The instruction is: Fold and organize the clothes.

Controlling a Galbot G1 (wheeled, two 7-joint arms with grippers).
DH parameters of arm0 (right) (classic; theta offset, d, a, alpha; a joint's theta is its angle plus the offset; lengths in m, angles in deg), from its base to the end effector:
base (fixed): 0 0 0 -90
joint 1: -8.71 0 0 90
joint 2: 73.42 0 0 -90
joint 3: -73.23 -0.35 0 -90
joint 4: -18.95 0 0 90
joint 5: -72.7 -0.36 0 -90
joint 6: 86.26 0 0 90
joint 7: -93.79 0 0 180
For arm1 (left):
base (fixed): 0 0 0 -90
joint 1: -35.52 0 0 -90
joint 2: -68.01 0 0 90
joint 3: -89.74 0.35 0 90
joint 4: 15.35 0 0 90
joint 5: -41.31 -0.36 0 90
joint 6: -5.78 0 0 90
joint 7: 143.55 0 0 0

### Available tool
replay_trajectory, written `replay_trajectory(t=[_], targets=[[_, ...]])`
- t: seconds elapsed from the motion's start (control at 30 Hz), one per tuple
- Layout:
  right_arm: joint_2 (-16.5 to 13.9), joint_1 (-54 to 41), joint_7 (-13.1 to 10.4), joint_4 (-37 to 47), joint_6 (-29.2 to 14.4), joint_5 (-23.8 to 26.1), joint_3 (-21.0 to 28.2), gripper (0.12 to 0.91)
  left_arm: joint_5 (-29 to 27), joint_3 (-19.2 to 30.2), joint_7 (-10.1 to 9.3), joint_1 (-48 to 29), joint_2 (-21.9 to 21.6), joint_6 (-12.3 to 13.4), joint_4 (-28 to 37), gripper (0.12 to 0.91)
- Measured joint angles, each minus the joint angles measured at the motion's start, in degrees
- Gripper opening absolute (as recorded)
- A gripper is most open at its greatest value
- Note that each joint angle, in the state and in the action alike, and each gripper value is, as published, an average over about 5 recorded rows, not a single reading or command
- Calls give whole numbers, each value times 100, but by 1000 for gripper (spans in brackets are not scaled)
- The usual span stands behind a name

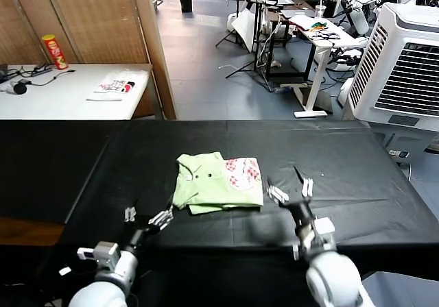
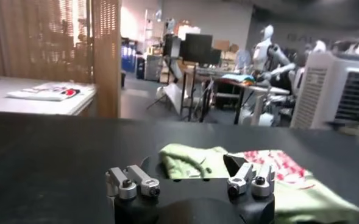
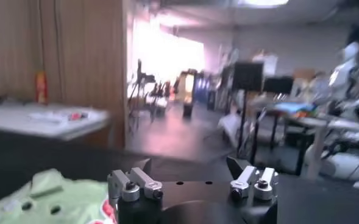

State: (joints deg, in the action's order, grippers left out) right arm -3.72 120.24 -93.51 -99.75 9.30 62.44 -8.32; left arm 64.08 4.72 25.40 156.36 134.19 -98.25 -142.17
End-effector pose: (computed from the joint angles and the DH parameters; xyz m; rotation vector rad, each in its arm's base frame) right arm 0.2237 -0.0179 -0.2841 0.2457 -3.1098 0.1492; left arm 0.1784 0.0313 -0.2613 -0.1909 -2.9119 0.0532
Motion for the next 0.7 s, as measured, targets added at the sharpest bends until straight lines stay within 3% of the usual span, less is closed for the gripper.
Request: replay_trajectory(t=[0.2, 0.4, 0.53, 0.7], targets=[[149, 1328, -162, -427, -455, 438, -271, 798, -175, -175, -84, 450, -58, 364, -67, 798], [199, 2282, -494, -902, -86, 235, -515, 798, -237, -502, -121, 1137, -102, 651, -199, 798], [207, 2734, -632, -1240, 307, -122, -623, 798, -154, -750, -141, 1569, -97, 622, -301, 798], [219, 3145, -794, -1634, 762, -385, -615, 798, 22, -921, -141, 1917, -67, 348, -451, 798]])
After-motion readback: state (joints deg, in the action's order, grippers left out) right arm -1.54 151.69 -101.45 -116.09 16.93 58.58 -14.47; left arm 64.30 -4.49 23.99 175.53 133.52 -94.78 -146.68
